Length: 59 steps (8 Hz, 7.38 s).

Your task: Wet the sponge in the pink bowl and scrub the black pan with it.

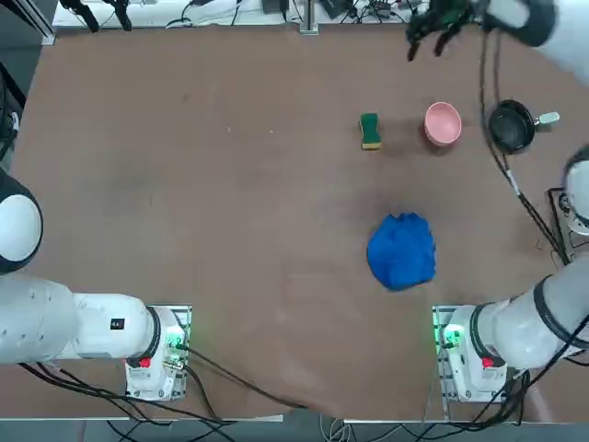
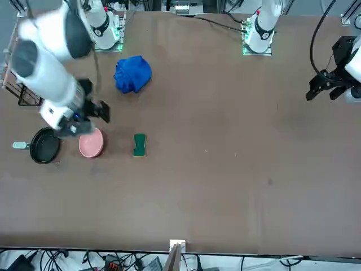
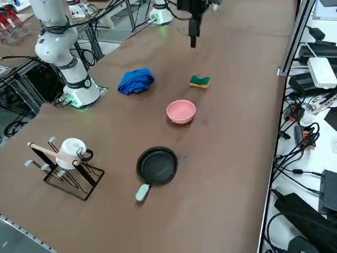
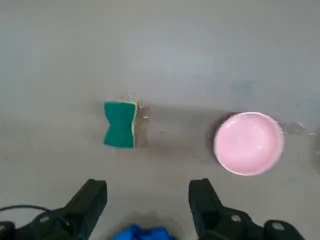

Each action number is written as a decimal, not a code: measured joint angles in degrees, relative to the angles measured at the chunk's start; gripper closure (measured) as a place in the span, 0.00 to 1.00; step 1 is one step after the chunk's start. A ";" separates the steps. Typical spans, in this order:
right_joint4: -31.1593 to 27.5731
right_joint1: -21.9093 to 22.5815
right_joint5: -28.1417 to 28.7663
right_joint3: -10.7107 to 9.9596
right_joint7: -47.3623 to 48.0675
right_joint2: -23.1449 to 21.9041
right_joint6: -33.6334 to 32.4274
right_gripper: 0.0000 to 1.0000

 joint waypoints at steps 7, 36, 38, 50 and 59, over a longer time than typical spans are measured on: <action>-0.94 5.78 0.00 0.04 6.56 17.42 15.69 0.00; -18.76 -14.45 -0.29 -2.19 -19.65 7.59 18.94 0.96; -20.05 -15.67 -0.29 -2.21 -19.65 8.16 21.22 0.96; -19.91 -16.11 -0.27 -1.20 -19.66 11.60 26.93 0.96; -17.43 -17.20 -0.27 -1.83 -24.05 4.00 14.53 0.96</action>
